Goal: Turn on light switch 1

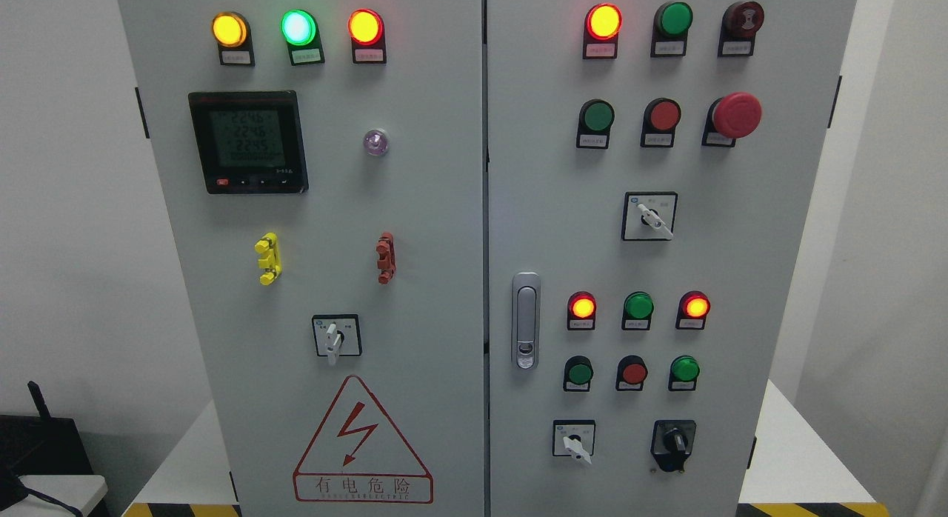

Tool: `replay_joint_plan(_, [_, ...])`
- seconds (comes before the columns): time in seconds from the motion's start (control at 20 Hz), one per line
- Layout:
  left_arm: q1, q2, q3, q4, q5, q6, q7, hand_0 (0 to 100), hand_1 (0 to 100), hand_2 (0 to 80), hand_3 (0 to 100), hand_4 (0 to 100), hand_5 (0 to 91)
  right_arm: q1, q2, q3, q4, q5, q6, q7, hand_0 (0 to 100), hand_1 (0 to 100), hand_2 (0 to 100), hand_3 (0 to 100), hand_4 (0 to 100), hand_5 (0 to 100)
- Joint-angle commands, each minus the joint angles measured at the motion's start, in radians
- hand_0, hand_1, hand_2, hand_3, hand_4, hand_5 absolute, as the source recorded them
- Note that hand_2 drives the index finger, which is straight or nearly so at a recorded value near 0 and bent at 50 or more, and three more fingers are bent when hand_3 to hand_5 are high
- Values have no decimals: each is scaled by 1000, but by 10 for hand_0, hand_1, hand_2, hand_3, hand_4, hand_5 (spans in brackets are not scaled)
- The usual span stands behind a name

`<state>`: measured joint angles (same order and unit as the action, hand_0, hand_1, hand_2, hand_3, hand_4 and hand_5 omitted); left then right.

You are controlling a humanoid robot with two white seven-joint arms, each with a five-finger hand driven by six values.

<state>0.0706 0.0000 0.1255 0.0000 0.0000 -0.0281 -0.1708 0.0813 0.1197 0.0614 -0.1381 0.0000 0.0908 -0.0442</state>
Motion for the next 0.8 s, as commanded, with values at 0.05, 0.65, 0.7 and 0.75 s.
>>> replay_joint_plan(0.05, [3,-26,17,-14,2,0,-4,369,0,0,0,0,0,0,0,0,0,-18,0,0,120,389,0,0,0,0])
replay_joint_plan(0.65, [5,-25,91,-22,-2,-3,-3,365,0,0,0,0,0,0,0,0,0,-17,0,0,120,389,0,0,0,0])
replay_joint_plan(0.7, [9,-23,100,-40,-2,-4,-1,364,0,0,0,0,0,0,0,0,0,-17,0,0,120,389,0,0,0,0])
replay_joint_plan(0.75, [21,-18,108,-63,-2,-4,10,361,0,0,0,0,0,0,0,0,0,-18,0,0,120,389,0,0,0,0])
